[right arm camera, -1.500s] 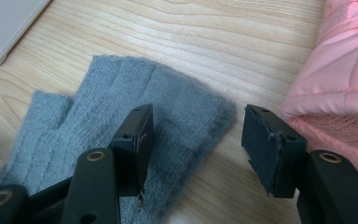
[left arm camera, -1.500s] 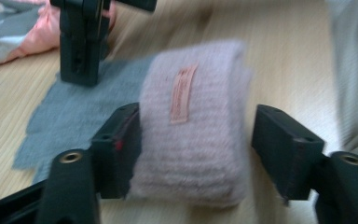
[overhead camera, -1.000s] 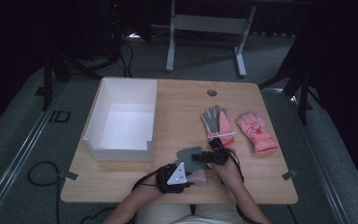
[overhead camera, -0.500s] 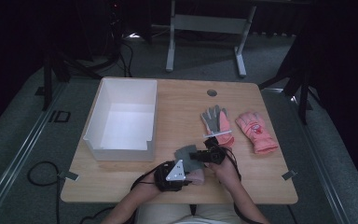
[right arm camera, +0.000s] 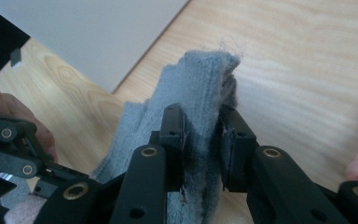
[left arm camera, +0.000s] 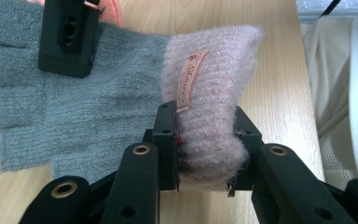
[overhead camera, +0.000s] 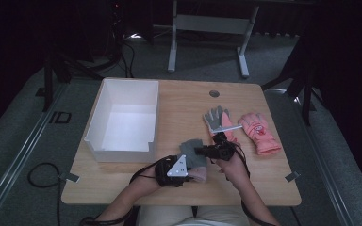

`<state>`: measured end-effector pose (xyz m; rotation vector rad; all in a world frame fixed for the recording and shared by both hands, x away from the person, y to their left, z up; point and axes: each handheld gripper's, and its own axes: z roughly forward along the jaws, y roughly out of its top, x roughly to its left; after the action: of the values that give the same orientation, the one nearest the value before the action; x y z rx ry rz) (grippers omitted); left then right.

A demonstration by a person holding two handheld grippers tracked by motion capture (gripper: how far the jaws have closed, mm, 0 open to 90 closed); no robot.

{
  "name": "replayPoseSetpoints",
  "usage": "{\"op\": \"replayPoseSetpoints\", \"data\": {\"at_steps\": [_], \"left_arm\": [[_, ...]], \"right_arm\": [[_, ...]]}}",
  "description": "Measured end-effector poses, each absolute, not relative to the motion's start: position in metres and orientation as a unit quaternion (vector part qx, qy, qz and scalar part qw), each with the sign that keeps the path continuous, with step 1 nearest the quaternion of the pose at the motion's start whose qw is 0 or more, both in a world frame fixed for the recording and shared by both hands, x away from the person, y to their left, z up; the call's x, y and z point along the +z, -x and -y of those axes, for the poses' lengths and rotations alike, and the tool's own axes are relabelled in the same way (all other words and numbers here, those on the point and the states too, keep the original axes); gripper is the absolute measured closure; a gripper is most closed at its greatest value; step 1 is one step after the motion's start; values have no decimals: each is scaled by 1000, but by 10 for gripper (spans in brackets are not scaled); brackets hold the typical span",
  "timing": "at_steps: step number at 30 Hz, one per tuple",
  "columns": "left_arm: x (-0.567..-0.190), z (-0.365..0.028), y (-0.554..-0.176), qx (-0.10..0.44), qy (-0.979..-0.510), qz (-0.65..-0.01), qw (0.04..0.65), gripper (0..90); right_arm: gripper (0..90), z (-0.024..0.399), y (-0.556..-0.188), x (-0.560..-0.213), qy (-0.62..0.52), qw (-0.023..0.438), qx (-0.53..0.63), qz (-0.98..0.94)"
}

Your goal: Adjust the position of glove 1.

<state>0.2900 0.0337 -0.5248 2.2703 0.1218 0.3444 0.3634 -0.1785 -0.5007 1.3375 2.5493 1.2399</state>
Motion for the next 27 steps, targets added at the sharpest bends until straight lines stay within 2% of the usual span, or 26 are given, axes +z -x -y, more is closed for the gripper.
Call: {"op": "replayPoseSetpoints", "data": {"at_steps": [15,27], "left_arm": [[-459,-41,-305,173,-910,0,378,698],[-426,-56,-320,185,-916,17,356,697]], "right_arm": [[744,177,-367,-447,-406,38,435,-803],[744,163,-380,-418,-398,45,458,-794]]}}
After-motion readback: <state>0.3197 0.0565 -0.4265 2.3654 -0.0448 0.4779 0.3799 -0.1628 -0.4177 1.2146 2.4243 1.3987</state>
